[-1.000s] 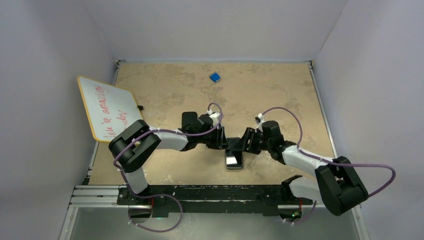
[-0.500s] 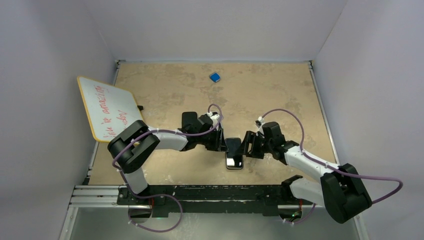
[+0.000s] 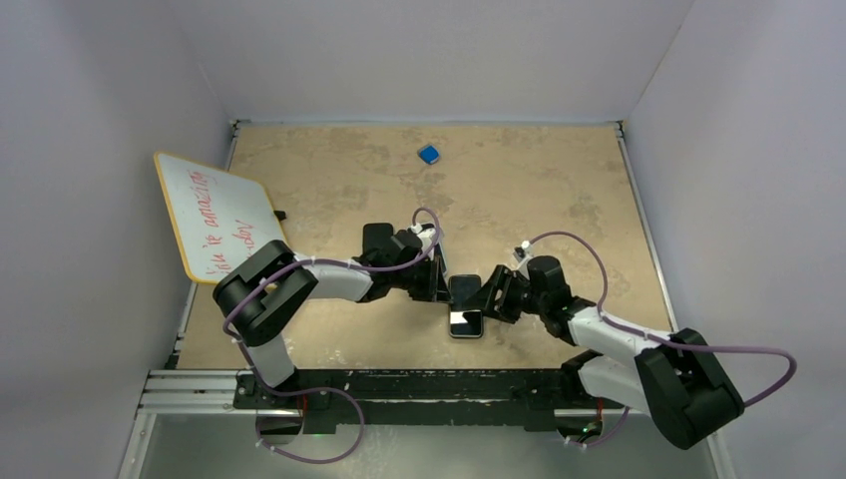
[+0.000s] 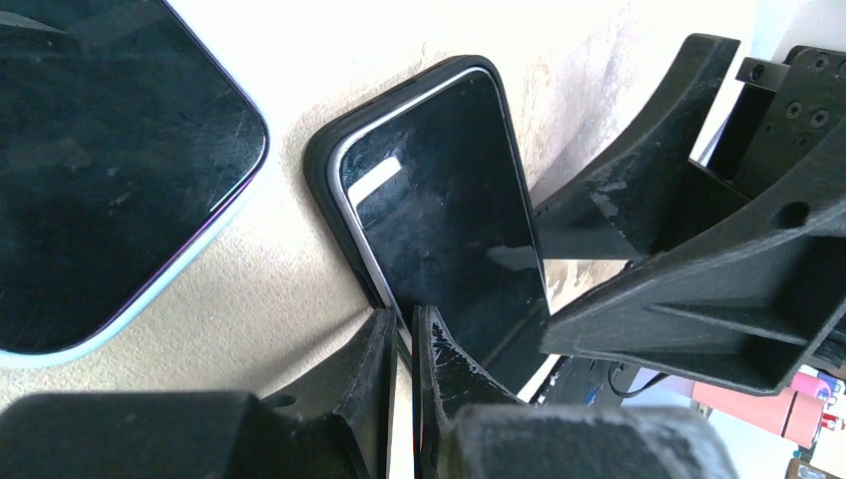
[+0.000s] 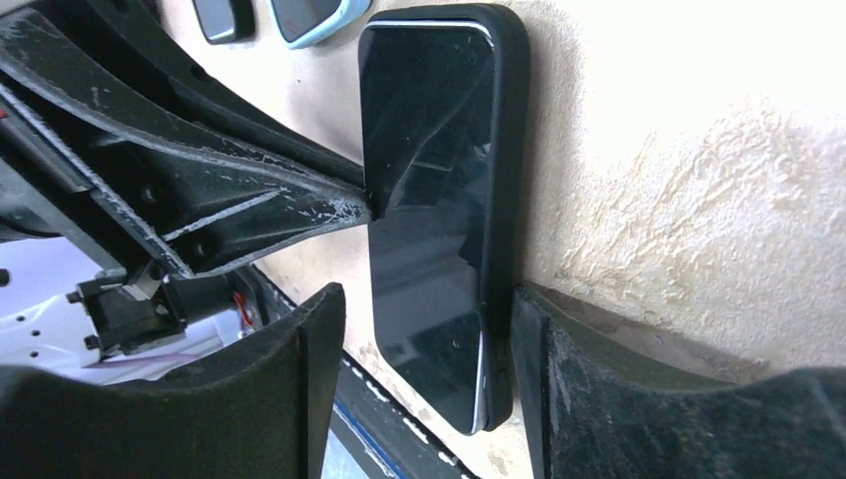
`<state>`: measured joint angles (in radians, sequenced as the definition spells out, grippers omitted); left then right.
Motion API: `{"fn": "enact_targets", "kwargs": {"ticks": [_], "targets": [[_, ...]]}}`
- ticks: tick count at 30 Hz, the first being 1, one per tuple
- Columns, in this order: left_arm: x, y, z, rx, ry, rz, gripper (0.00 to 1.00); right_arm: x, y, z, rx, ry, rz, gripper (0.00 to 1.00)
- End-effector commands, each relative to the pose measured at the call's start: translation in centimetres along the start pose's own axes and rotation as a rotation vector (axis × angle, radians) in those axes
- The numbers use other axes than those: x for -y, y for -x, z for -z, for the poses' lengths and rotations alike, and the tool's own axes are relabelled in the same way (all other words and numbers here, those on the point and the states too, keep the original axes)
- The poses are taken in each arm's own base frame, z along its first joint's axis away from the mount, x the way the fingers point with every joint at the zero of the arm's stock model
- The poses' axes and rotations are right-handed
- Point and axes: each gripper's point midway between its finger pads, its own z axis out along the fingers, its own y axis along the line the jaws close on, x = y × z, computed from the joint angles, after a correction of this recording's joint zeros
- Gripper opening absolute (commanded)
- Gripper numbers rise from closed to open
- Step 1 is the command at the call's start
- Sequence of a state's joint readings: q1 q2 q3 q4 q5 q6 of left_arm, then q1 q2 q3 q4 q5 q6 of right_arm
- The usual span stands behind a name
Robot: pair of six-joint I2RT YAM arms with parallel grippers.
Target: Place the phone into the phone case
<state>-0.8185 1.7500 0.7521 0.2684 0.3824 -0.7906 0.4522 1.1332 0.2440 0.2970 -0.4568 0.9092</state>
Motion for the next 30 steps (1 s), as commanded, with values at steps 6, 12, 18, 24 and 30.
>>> {"fn": "enact_targets", "kwargs": {"ticks": [6, 12, 18, 24, 30], "targets": [[-1.5, -2.5, 0.5, -0.059, 0.05, 0.023, 0.1, -5.6, 2.4, 1.1, 0.111, 0.201, 0.043, 0.56], [-1.0, -2.3, 0.6, -0.05, 0.032, 0.03, 0.11, -4.1, 1.9, 0.1, 0.088, 0.167, 0.023, 0.46], [-0.5, -1.8, 0.8, -0.038, 0.018, 0.022, 0.13, -3.0, 2.0, -0.5, 0.076, 0.104, 0.044, 0.25], [1.6, 2.1, 4.6, 0.056, -0.109, 0.0, 0.32, -5.0, 2.2, 0.0, 0.017, 0.145, 0.167, 0.01], [1.5, 6.1, 11.7, 0.121, -0.089, -0.203, 0.59, -8.5, 1.6, 1.8, -0.121, 0.232, 0.379, 0.0]]}}
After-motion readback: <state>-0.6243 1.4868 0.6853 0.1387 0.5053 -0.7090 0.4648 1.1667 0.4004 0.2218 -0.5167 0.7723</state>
